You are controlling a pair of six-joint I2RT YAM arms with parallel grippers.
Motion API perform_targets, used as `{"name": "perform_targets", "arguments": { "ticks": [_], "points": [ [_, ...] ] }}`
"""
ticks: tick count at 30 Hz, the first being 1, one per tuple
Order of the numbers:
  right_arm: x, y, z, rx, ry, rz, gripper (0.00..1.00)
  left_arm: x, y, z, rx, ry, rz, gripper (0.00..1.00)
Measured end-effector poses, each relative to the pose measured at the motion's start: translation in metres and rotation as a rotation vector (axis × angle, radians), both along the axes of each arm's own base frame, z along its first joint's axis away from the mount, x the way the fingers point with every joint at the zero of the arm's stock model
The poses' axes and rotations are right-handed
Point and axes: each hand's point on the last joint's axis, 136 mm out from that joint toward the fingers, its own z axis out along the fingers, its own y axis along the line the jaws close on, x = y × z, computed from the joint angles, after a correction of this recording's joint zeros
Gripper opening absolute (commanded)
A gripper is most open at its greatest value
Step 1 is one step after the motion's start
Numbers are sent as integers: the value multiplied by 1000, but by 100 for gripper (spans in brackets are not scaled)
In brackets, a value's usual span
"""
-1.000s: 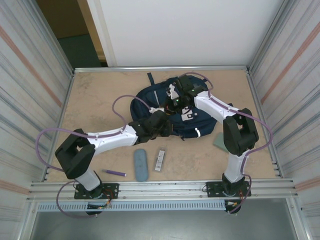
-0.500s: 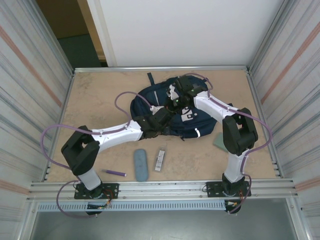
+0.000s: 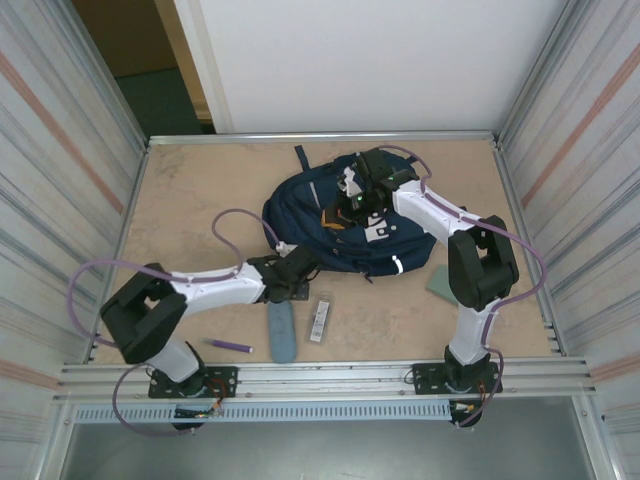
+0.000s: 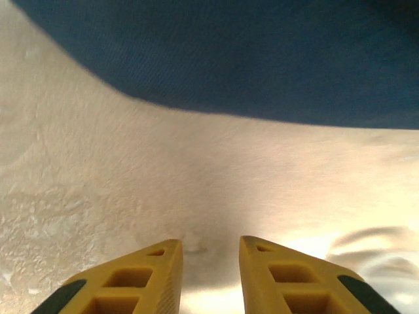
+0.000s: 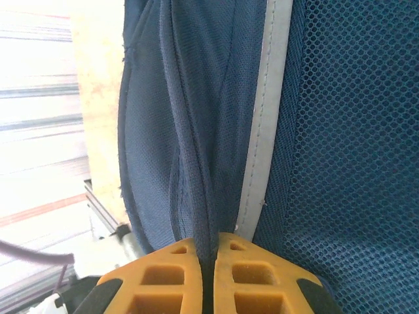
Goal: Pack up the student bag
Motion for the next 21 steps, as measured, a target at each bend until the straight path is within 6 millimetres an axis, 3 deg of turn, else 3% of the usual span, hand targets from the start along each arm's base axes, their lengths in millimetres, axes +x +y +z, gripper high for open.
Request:
{"name": "perform_targets", "arguments": {
  "ticks": [7, 11, 14, 21],
  "points": [
    [0, 1, 1, 9, 2, -1, 3, 15, -39, 101, -278, -207, -100, 31],
    [1, 2, 2, 15, 3, -3, 3, 28, -59, 135, -344, -274, -117, 35],
    [2, 4, 5, 28, 6, -11, 5, 37, -71, 133, -346, -284, -128, 40],
    [4, 4, 8, 49, 11, -15, 6, 47, -85, 84, -246, -216, -146, 43]
  ]
}}
